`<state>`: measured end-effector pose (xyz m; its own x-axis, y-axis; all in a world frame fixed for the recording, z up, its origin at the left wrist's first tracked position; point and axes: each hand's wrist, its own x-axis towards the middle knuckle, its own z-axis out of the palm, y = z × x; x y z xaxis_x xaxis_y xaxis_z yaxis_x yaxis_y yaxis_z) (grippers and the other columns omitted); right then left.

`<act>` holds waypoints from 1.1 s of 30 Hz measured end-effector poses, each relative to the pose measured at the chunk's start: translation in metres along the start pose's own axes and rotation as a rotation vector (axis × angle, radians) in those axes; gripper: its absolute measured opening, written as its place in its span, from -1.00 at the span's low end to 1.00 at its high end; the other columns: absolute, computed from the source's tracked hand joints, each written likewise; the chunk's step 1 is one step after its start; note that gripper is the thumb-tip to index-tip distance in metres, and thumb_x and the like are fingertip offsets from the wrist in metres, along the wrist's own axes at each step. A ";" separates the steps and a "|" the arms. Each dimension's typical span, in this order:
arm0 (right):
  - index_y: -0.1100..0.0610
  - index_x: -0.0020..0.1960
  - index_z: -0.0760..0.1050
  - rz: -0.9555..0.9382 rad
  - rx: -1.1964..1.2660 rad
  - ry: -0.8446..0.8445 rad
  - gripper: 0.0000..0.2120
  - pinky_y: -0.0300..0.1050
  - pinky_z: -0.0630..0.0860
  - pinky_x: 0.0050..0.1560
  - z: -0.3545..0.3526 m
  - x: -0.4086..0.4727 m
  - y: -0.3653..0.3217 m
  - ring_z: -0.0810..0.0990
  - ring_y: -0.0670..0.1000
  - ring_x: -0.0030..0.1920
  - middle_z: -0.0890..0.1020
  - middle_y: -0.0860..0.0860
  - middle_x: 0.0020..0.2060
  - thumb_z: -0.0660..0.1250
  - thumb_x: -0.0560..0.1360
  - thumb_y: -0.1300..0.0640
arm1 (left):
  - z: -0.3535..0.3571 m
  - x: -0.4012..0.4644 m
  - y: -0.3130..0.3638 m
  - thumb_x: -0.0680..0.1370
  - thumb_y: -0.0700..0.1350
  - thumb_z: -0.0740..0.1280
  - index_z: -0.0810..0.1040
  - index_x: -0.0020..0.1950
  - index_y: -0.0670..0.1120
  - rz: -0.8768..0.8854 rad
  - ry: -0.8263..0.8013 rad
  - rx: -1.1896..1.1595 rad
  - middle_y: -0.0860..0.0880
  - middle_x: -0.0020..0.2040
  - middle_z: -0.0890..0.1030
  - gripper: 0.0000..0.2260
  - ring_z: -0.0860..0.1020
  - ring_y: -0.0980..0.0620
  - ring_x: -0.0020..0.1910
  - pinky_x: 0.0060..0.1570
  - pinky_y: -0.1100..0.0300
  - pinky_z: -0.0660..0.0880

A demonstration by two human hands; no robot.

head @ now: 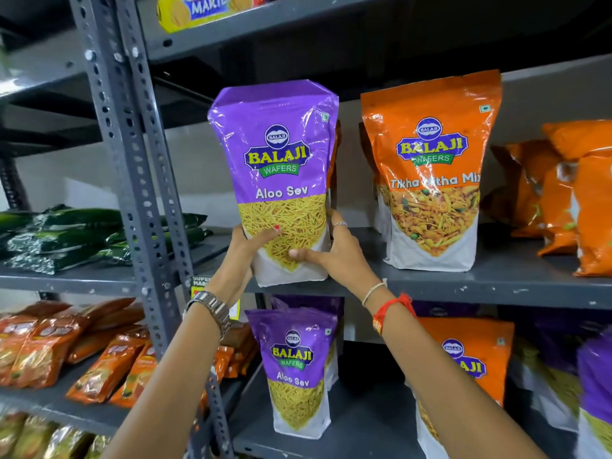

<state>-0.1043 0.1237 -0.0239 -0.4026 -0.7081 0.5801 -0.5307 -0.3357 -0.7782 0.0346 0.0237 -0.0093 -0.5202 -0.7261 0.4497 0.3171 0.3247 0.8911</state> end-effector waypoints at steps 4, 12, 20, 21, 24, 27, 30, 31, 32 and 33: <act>-0.05 0.38 0.27 -0.036 0.019 0.000 -0.07 0.13 0.45 0.34 -0.003 -0.027 -0.011 0.53 0.02 0.28 0.58 -0.03 0.24 0.59 0.10 -0.18 | -0.008 -0.041 0.005 0.32 0.02 0.49 0.36 0.27 -0.11 0.046 -0.008 0.101 -0.08 0.18 0.61 -0.40 0.60 -0.07 0.12 0.12 -0.11 0.53; 0.01 0.36 0.28 -0.007 0.052 -0.063 -0.16 -0.16 0.50 0.26 -0.006 -0.108 -0.003 0.56 -0.15 0.22 0.59 -0.11 0.17 0.63 0.19 0.12 | -0.006 -0.132 -0.008 0.26 -0.12 0.49 0.37 0.15 0.00 0.115 0.051 0.106 0.07 0.05 0.60 -0.48 0.60 0.20 0.01 -0.14 0.33 0.55; 0.09 0.35 0.32 0.215 0.032 -0.200 -0.15 -0.07 0.50 0.26 -0.005 -0.195 0.087 0.54 -0.02 0.28 0.57 0.07 0.25 0.64 0.16 0.12 | 0.001 -0.202 -0.108 0.08 -0.01 0.61 0.44 0.15 -0.04 -0.067 0.054 0.242 0.09 0.01 0.62 -0.31 0.59 0.28 -0.03 -0.03 0.30 0.55; 0.09 0.35 0.32 0.253 0.034 -0.198 -0.17 -0.13 0.51 0.23 -0.006 -0.205 0.100 0.55 -0.05 0.25 0.56 0.08 0.24 0.63 0.17 0.17 | 0.004 -0.208 -0.122 0.07 0.01 0.62 0.44 0.16 -0.06 -0.101 0.060 0.255 0.07 0.01 0.62 -0.28 0.60 0.26 -0.04 -0.02 0.26 0.56; 0.16 0.34 0.32 0.345 0.027 -0.188 -0.23 -0.24 0.54 0.14 -0.007 -0.229 0.137 0.58 -0.14 0.17 0.58 0.04 0.16 0.57 0.22 0.37 | 0.014 -0.221 -0.163 0.05 0.04 0.61 0.46 0.17 -0.08 -0.184 0.072 0.289 0.01 0.02 0.65 -0.26 0.62 0.11 0.01 0.05 0.03 0.58; 0.10 0.29 0.34 0.429 0.001 -0.186 -0.26 -0.06 0.55 0.20 -0.011 -0.245 0.167 0.58 -0.01 0.19 0.60 0.02 0.13 0.57 0.21 0.38 | 0.027 -0.231 -0.193 0.06 0.03 0.61 0.48 0.14 -0.06 -0.236 0.090 0.332 0.01 -0.01 0.65 -0.30 0.62 0.09 -0.02 0.03 0.00 0.58; 0.01 0.20 0.40 0.522 0.016 -0.162 -0.29 0.06 0.53 0.18 -0.014 -0.248 0.191 0.57 0.09 0.18 0.59 0.09 0.11 0.60 0.16 0.35 | 0.042 -0.231 -0.218 0.04 0.08 0.61 0.48 0.11 -0.01 -0.287 0.122 0.368 0.08 -0.09 0.65 -0.31 0.61 0.09 -0.10 -0.08 0.06 0.59; -0.04 0.16 0.43 0.544 0.029 -0.143 -0.31 0.09 0.54 0.18 -0.014 -0.247 0.197 0.57 0.13 0.19 0.60 0.11 0.11 0.61 0.13 0.28 | 0.047 -0.230 -0.226 0.05 0.07 0.61 0.48 0.13 0.00 -0.299 0.132 0.379 0.10 -0.11 0.64 -0.31 0.60 0.12 -0.14 -0.14 0.10 0.58; -0.07 0.14 0.45 0.561 0.037 -0.127 -0.32 0.13 0.54 0.20 -0.015 -0.245 0.204 0.56 0.16 0.21 0.61 0.12 0.11 0.62 0.10 0.21 | 0.053 -0.228 -0.232 0.07 0.08 0.61 0.47 0.14 0.00 -0.308 0.144 0.395 0.11 -0.15 0.63 -0.30 0.59 0.12 -0.20 -0.19 0.14 0.56; -0.07 0.13 0.46 0.572 0.046 -0.116 -0.33 0.17 0.52 0.22 -0.017 -0.243 0.211 0.55 0.19 0.23 0.61 0.12 0.11 0.61 0.09 0.20 | 0.059 -0.225 -0.237 0.08 0.09 0.61 0.46 0.14 0.00 -0.315 0.160 0.423 0.10 -0.19 0.61 -0.31 0.55 0.11 -0.26 -0.26 0.17 0.52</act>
<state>-0.1310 0.2354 -0.3252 -0.5299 -0.8473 0.0368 -0.2189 0.0947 -0.9711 0.0295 0.1460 -0.3177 -0.4008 -0.8999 0.1718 -0.1980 0.2681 0.9428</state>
